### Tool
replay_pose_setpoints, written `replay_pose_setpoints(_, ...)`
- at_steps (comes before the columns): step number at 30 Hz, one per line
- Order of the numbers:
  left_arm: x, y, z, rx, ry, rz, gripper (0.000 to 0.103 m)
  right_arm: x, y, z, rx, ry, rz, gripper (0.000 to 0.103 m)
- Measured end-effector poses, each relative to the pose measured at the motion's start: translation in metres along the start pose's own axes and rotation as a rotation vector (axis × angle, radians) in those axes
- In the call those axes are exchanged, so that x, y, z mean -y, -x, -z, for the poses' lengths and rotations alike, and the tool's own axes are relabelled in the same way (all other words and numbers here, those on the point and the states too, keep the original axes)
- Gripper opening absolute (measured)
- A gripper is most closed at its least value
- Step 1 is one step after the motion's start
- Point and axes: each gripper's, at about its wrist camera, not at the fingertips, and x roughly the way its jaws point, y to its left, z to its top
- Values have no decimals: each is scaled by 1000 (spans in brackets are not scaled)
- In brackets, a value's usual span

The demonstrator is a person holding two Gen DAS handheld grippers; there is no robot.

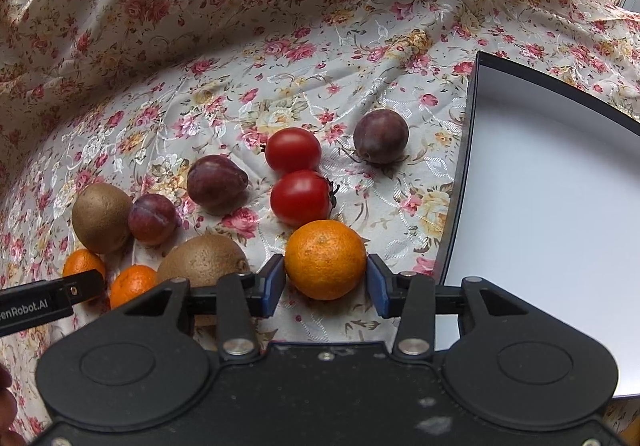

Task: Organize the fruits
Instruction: 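Lower left tool onto a mandarin orange and close while right tool grasps another orange, then carry orange into white box and open left tool while right tool releases its orange there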

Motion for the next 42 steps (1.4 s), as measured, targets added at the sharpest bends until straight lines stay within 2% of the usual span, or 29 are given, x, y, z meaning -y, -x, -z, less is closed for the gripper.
replay_pose_setpoints(7,-3,-13,-2,-16,16,-22,78,-7,-5,-1,-16,8,53,46)
replay_pose_setpoints(10,1,-17,-4,-12,11,-48,78,-7,-5,0,0,-25,59,46)
replay_pose_setpoints(16,7,-21,-5,-9,10,-80,80,-13,-6,3,2,27,80,48)
replay_pose_setpoints(21,7,-23,-6,-9,34,-80,80,-11,-5,2,-7,27,78,44)
replay_pose_setpoints(24,6,-21,-7,19,44,-69,68,-5,-4,0,-13,-14,62,42)
replay_pose_setpoints(25,7,-19,-7,31,40,-70,59,-4,-4,-1,-11,-21,58,42)
replay_pose_setpoints(26,9,-17,-8,44,33,-74,48,-4,-2,-1,-4,-21,57,42)
replay_pose_setpoints(28,8,-14,-9,43,54,-79,48,-5,2,-1,24,-13,66,41)
replay_pose_setpoints(31,-1,-13,-8,33,110,-40,47,-7,11,-1,88,6,80,41)
replay_pose_setpoints(38,-8,9,-14,142,150,-94,47,-1,37,-5,205,-28,4,41)
replay_pose_setpoints(42,-3,14,-18,165,159,-115,47,-2,48,-5,255,-24,0,41)
